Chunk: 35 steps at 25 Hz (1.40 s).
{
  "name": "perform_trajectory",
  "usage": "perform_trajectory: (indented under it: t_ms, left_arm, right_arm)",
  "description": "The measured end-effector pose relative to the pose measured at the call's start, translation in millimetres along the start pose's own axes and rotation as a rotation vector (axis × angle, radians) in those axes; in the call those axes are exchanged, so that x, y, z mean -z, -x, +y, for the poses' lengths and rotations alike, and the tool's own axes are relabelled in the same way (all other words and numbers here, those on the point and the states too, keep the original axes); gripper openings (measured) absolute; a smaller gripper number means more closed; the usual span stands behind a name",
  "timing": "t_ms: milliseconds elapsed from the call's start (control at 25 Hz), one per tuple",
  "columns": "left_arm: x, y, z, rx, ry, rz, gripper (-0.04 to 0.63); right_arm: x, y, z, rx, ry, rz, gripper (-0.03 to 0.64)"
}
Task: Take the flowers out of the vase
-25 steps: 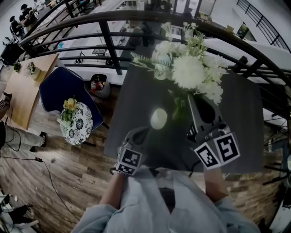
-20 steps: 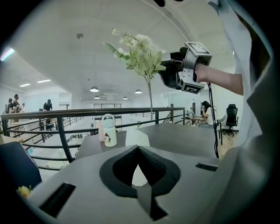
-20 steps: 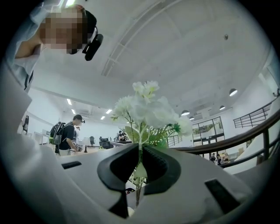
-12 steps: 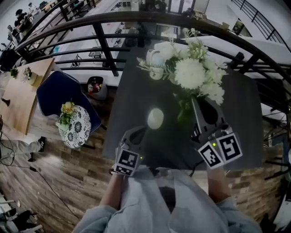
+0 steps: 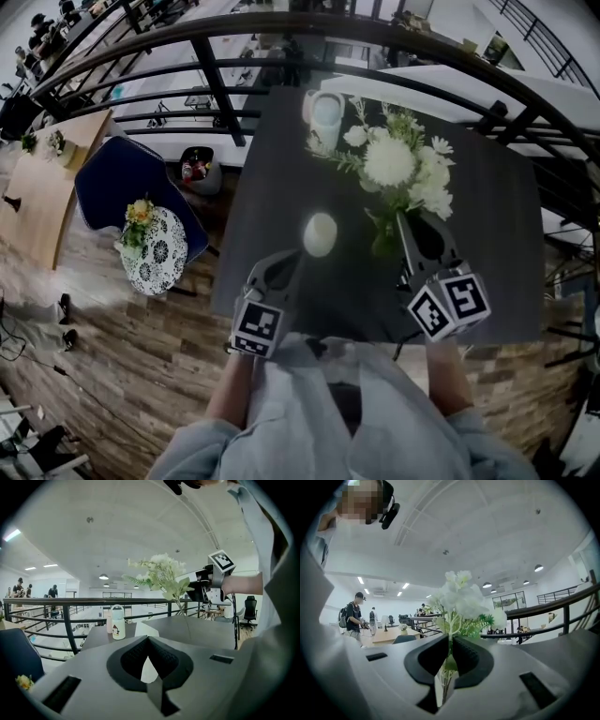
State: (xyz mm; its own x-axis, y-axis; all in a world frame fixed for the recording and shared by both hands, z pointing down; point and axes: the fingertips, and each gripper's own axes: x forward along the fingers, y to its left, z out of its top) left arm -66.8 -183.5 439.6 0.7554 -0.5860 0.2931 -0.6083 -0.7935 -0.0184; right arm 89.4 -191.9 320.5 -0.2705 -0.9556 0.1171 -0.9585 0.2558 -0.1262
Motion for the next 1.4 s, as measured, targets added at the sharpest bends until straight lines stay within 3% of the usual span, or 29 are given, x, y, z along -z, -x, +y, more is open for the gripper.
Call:
perform_trajectory:
  t_ms: [880, 1400]
  left_arm:
    - [7, 13, -10, -0.023, 0.015, 0.023, -0.009]
    - [13, 21, -17, -0.054, 0.028, 0.052, -0.009]
  right_arm:
    - [116, 0, -23, 0.044, -0.08, 0.237, 0.031]
    - [189, -15, -29, 0.023, -0.196, 0.367, 0.031]
